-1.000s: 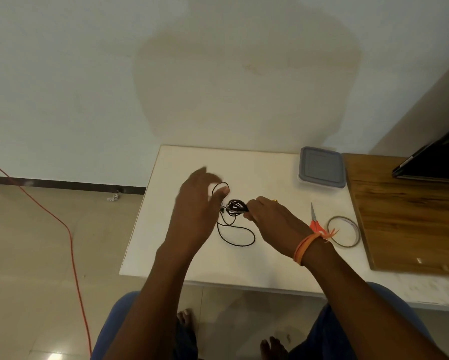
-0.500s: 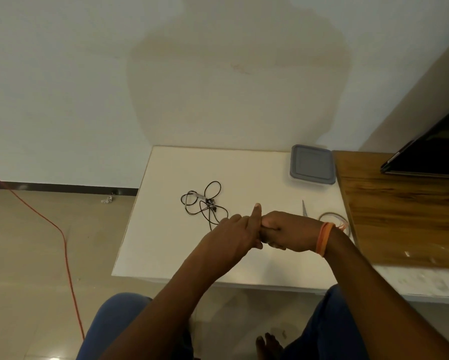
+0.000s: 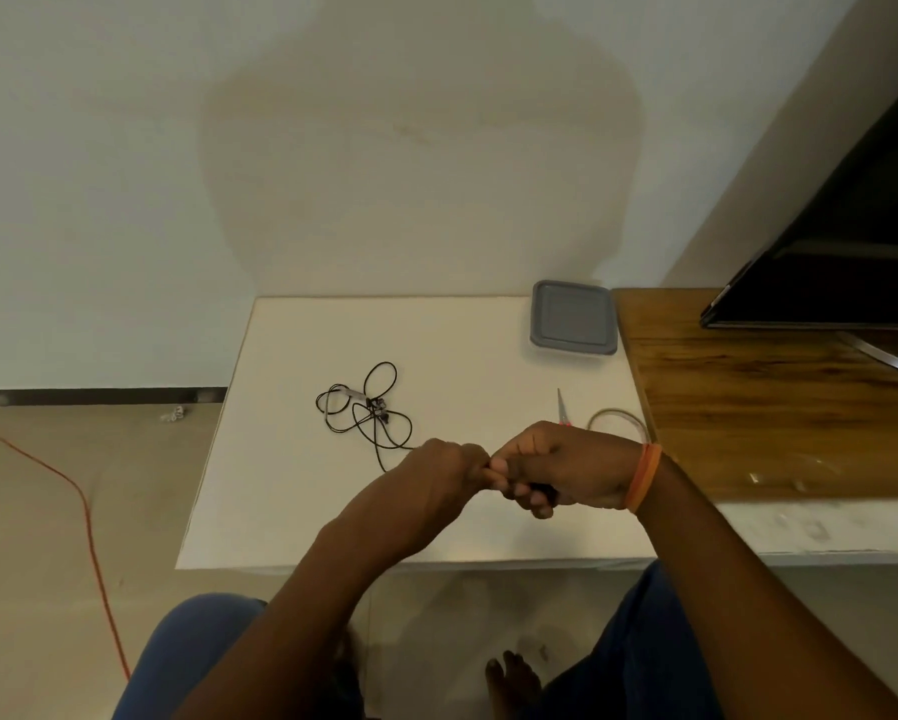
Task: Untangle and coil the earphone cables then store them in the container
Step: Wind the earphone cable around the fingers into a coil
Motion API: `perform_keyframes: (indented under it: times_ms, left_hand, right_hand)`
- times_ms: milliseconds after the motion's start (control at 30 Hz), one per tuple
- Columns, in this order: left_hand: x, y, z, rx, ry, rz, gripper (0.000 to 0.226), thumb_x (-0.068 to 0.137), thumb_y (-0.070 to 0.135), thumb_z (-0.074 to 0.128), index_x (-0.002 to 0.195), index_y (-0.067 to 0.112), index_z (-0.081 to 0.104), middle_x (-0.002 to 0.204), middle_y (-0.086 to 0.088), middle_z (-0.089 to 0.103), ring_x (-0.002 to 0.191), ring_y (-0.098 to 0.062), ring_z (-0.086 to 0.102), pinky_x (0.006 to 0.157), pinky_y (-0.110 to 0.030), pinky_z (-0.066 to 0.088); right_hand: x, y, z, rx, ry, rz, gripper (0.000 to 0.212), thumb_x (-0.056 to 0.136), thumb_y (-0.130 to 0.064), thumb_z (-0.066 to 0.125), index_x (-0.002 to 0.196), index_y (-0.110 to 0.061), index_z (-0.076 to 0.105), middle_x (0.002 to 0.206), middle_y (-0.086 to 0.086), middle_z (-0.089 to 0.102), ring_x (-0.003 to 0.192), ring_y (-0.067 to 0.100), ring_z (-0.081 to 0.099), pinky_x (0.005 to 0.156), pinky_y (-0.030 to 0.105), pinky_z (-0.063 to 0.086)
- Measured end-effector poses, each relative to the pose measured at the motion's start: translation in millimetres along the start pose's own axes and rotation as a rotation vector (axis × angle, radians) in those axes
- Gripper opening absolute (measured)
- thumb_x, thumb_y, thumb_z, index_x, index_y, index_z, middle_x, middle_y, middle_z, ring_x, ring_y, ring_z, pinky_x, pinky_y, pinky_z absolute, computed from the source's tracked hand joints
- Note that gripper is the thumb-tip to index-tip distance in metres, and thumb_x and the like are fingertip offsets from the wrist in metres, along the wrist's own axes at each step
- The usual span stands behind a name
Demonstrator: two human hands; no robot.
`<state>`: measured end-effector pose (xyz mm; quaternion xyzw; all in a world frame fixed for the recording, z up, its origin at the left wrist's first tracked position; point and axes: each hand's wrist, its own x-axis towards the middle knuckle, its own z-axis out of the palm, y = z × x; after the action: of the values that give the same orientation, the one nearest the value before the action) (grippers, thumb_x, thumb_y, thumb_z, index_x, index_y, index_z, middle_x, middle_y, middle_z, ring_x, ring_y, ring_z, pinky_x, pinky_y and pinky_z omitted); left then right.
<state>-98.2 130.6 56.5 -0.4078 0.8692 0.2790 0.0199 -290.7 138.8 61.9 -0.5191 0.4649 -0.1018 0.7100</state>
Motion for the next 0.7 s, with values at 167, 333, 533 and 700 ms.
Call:
perform_keyframes:
  times_ms: [167,333,533,700]
  left_hand:
    - [-3,6,-3,-0.287,0.036,-0.065,0.025,0.103,0.038,0.04,0.089,0.019,0.046,0.076,0.008,0.053,0.064,-0.007,0.045,0.057,-0.024,0.035]
    - [0,3,1,-0.762,-0.069,-0.106,0.034,0.103,0.036,0.041,0.083,0.017,0.06,0.065,0.01,0.042,0.054,0.0,0.038,0.054,-0.013,0.033]
    - [-2,-6,0,-1.072,-0.099,-0.103,0.036,0.099,0.044,0.046,0.078,0.016,0.056,0.061,0.009,0.032,0.056,-0.01,0.025,0.052,-0.021,0.026]
    - [3,-3,2,-1.306,-0.144,-0.24,0.036,0.104,0.034,0.039,0.076,0.015,0.048,0.06,0.005,0.024,0.055,-0.012,0.015,0.051,-0.023,0.017]
  right_hand:
    - [-5,5,5,0.174,0.121,-0.067,0.035,0.1,-0.037,0.046,0.082,-0.011,0.061,0.063,0.0,0.044,0.055,0.011,0.037,0.057,0.025,0.038]
    - [-8,3,3,0.103,0.085,-0.118,0.038,0.101,-0.037,0.046,0.088,-0.006,0.064,0.063,0.001,0.041,0.056,0.013,0.034,0.057,0.026,0.036]
    - [-3,2,2,0.203,0.075,-0.146,0.035,0.102,-0.032,0.044,0.094,-0.005,0.065,0.064,0.002,0.04,0.056,0.013,0.034,0.058,0.026,0.036]
    - [1,0,0,0.18,0.074,-0.169,0.035,0.102,-0.032,0.044,0.098,-0.005,0.067,0.066,0.005,0.041,0.055,0.013,0.037,0.057,0.025,0.038]
